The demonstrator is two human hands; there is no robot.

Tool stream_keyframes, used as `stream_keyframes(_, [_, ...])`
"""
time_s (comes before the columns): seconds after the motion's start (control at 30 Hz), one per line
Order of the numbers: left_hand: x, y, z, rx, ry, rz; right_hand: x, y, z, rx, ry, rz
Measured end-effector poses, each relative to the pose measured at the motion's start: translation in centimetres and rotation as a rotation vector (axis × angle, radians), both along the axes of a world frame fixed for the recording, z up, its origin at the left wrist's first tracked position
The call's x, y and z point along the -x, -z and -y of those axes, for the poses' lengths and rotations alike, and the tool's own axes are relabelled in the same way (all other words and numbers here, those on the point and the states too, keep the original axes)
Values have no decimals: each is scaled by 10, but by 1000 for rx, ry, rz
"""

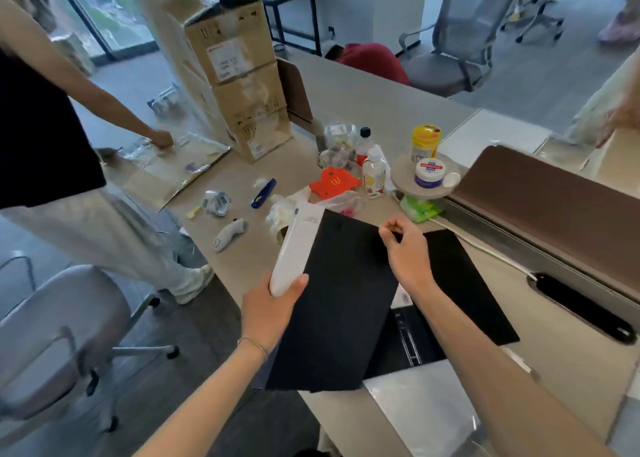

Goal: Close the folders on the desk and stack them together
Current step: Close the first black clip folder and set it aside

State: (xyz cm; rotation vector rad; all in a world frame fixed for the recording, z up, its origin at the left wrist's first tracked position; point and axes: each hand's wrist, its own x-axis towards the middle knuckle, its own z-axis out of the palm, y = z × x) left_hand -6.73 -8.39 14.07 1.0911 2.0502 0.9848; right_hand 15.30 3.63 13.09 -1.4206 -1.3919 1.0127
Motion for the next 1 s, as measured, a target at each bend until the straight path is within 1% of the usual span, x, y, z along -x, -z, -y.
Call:
stream_keyframes(0.07, [2, 5, 1, 0, -20, 47, 1, 3, 1, -5, -24, 52])
stream_keyframes(0.17, [1, 17, 0, 30, 4, 136, -9, 16, 2, -31, -19, 163])
stream_keyframes(0.23, [-1, 24, -2, 43, 17, 212, -23, 28, 3, 11, 0, 212])
stream_keyframes(0.27, [-3, 28, -5, 48, 17, 251, -32, 36, 7, 62, 15, 204])
stream_keyframes(0.33, [-6, 37, -9, 72, 18, 323, -50, 51, 21, 218, 47, 122])
stream_keyframes(0.43, [-16, 52, -15, 105, 7, 414, -70, 69, 56, 413, 54, -74])
stream_keyframes(0.5, [-25, 61, -20, 148, 14, 466, -82, 77, 80, 468, 87, -158])
stream_keyframes(0.57, [-39, 68, -26, 178, 55, 499, -94, 81, 103, 485, 123, -168])
stream_keyframes(0.7, [-79, 79, -33, 203, 153, 495, -118, 79, 140, 436, 258, -178])
stream_keyframes(0.83, [-136, 82, -31, 213, 282, 507, -150, 74, 169, 364, 405, -163])
stream_keyframes(1.0, [-215, 82, -15, 164, 524, 359, -201, 76, 205, 310, 583, -80])
